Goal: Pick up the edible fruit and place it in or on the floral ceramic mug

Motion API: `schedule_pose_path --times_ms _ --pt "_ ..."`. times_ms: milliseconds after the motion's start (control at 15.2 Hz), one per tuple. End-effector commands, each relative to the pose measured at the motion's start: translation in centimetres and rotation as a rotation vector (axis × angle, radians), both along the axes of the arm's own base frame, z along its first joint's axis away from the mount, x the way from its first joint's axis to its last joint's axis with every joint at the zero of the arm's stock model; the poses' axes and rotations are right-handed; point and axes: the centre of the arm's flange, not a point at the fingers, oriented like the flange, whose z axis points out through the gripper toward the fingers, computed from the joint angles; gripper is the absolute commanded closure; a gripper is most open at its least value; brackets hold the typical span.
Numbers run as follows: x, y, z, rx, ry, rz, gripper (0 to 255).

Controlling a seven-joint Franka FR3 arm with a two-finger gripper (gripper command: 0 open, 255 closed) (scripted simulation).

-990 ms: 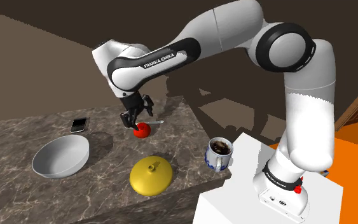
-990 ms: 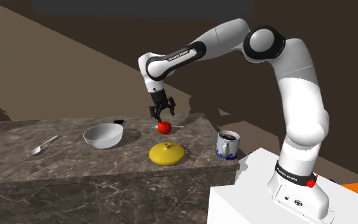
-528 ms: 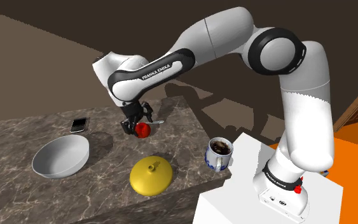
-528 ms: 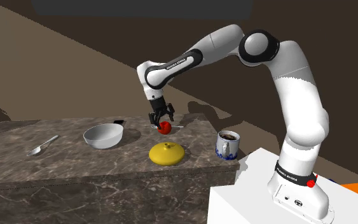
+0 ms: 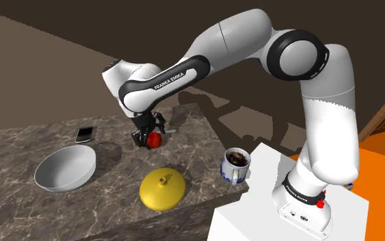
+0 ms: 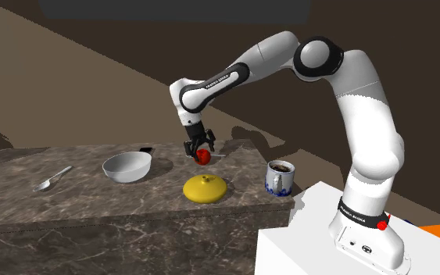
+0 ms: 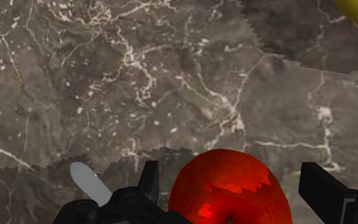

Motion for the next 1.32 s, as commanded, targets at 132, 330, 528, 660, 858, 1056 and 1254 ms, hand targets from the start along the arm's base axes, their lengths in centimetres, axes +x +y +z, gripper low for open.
schedule_pose_path --times_ms 132,330,528,660,858,1056,1254 --pt "0.0 0.0 0.0 0.0 0.0 0.0 255" --pt "0.0 0.0 0.0 0.0 0.0 0.0 255" --pt "0.0 0.0 0.0 0.0 0.0 0.0 255" --pt "0.0 0.0 0.0 0.0 0.0 0.0 255" --pt "0.0 0.0 1.6 0.0 0.0 0.0 255" --pt "0.0 0.0 3.2 0.0 0.0 0.0 255" --pt "0.0 0.0 4.7 0.0 0.0 0.0 255"
